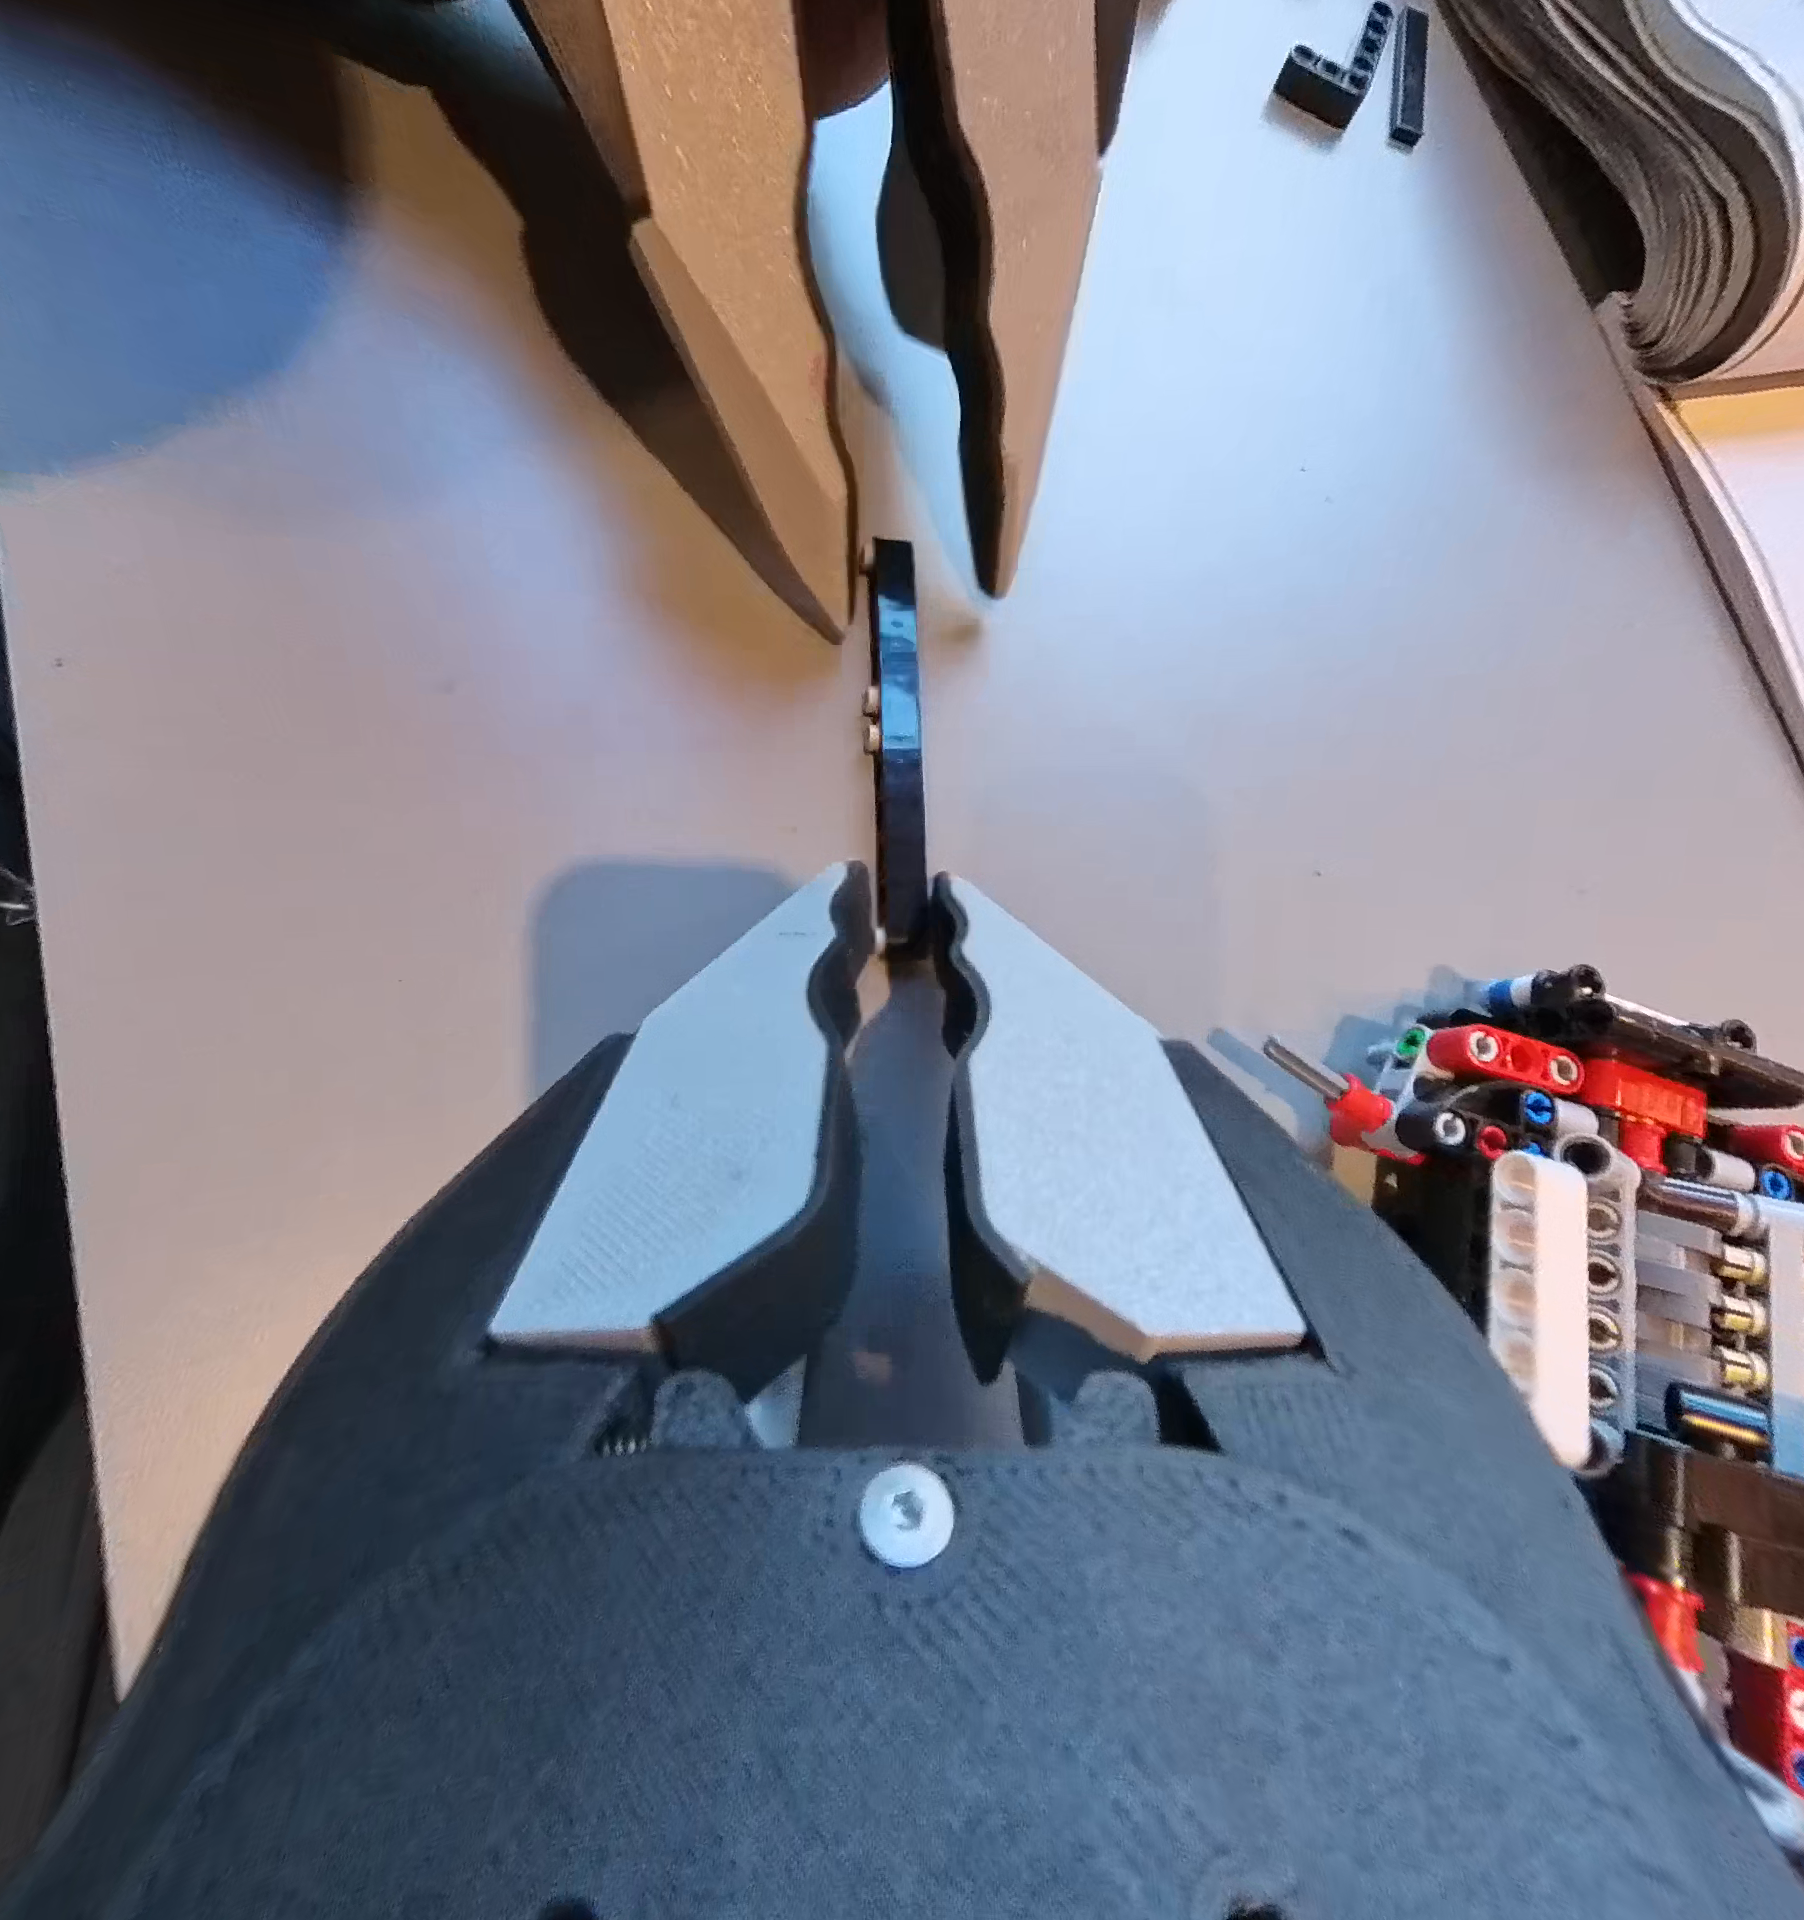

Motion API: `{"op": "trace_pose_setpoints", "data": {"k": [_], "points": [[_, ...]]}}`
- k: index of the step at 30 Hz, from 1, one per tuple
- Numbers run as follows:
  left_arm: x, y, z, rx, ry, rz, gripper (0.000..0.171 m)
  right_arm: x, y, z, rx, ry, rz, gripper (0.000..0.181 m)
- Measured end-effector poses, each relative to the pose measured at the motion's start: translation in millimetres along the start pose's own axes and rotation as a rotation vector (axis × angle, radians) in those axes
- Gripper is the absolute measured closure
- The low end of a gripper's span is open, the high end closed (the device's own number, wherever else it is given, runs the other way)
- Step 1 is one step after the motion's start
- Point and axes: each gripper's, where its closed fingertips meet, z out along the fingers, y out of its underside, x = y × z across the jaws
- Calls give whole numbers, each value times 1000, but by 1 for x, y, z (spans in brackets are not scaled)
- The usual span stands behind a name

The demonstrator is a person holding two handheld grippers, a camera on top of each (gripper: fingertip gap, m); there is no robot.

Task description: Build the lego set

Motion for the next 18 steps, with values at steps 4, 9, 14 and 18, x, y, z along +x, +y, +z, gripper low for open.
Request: {"op": "trace_pose_setpoints", "data": {"k": [4,9,14,18], "points": [[5,2,3,-20,20,22,162,4,-1,2,12,70,-77,174],[4,2,2,-21,13,15,166,6,-5,3,18,217,-253,175],[1,3,1,-20,6,2,165,7,-8,4,17,326,-374,175],[0,3,1,-21,5,-3,165,7,-8,5,19,312,-364,175]]}}
